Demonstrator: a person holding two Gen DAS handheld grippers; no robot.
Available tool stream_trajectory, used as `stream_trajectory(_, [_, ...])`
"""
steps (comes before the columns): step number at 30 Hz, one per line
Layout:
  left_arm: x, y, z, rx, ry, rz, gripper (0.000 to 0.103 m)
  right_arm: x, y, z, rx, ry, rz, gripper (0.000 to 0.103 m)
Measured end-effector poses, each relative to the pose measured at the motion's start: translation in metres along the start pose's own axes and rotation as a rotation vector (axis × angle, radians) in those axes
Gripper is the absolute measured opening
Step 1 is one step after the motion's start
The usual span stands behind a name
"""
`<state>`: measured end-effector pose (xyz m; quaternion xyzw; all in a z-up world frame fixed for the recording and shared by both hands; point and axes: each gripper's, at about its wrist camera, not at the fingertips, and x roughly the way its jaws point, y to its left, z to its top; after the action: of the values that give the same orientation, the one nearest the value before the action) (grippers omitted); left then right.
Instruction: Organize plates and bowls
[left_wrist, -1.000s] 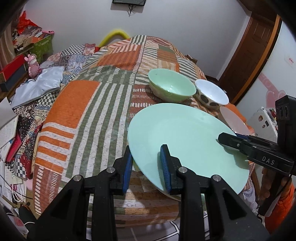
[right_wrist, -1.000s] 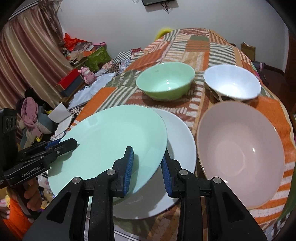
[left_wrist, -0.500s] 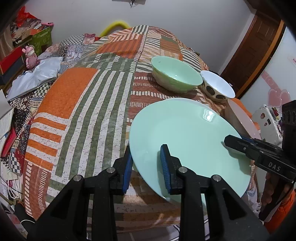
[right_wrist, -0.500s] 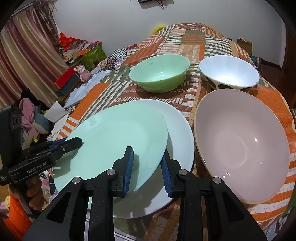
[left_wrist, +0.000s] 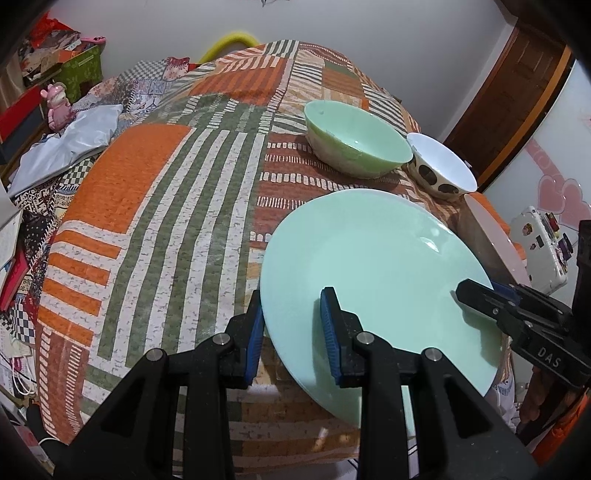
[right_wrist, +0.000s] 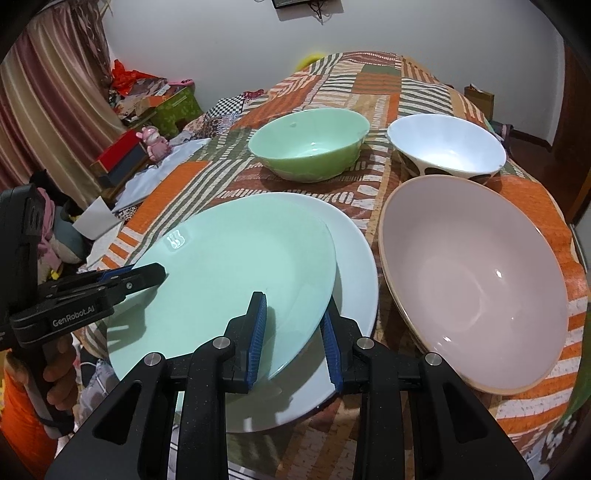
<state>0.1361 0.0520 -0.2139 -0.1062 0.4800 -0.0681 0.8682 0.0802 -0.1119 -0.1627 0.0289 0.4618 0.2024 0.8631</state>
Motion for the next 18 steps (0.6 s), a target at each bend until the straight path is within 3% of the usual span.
stream_trajectory(7, [0.009,-0.006,-0.001,0.029,0.016,0.037,0.029,0.001,0.000,-0.004,-0.025,-0.002,-0.043,0.026])
stream_trajectory(11, [0.009,-0.010,-0.002,0.051,0.012,0.048,0.029,0.000,-0.012,-0.004,0.038,0.003,0.002,0.023])
stream_trajectory(18, [-0.006,-0.013,-0.002,0.066,-0.020,0.050,0.029,-0.005,-0.009,-0.006,0.033,0.011,-0.003,0.024])
